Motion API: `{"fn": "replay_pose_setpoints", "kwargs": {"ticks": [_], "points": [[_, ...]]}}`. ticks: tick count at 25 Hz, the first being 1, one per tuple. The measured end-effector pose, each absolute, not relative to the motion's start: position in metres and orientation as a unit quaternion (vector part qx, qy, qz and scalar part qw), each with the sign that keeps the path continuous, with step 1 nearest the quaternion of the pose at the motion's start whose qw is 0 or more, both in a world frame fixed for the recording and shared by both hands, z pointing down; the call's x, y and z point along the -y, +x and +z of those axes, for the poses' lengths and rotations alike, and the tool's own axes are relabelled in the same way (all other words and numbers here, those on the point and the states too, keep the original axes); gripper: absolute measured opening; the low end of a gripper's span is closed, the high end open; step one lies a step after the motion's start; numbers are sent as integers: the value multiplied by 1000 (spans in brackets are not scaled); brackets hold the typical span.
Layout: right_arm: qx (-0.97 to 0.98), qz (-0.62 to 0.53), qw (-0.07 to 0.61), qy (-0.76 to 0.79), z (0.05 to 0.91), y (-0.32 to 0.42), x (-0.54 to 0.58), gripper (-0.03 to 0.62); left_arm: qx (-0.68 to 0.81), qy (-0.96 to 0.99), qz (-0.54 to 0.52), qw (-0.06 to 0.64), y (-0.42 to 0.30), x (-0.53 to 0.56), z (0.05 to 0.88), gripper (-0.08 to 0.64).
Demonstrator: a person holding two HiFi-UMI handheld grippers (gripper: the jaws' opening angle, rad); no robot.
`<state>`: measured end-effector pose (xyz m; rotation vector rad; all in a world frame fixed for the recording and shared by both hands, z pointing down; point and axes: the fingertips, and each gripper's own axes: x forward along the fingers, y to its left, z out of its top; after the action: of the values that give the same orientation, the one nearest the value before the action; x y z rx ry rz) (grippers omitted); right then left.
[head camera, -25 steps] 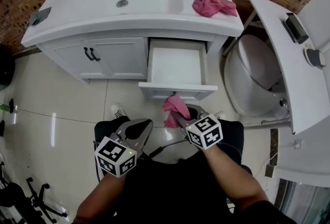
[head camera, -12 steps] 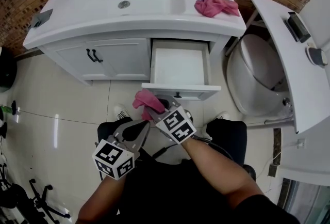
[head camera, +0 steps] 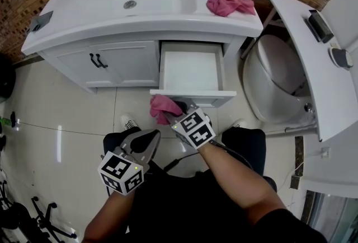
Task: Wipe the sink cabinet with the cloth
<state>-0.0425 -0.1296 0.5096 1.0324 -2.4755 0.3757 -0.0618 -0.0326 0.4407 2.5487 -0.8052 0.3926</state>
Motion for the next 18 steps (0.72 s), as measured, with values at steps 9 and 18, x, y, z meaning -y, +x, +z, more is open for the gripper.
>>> {"fn": "replay_pose_setpoints", "kwargs": {"ticks": [9,18], "points": [[873,169,213,406,518,-1,124,95,287,922,143,216,-57,34,440,5],[844,190,209,456,523,66,113,95,283,923,144,218,-49,33,441,5]]}}
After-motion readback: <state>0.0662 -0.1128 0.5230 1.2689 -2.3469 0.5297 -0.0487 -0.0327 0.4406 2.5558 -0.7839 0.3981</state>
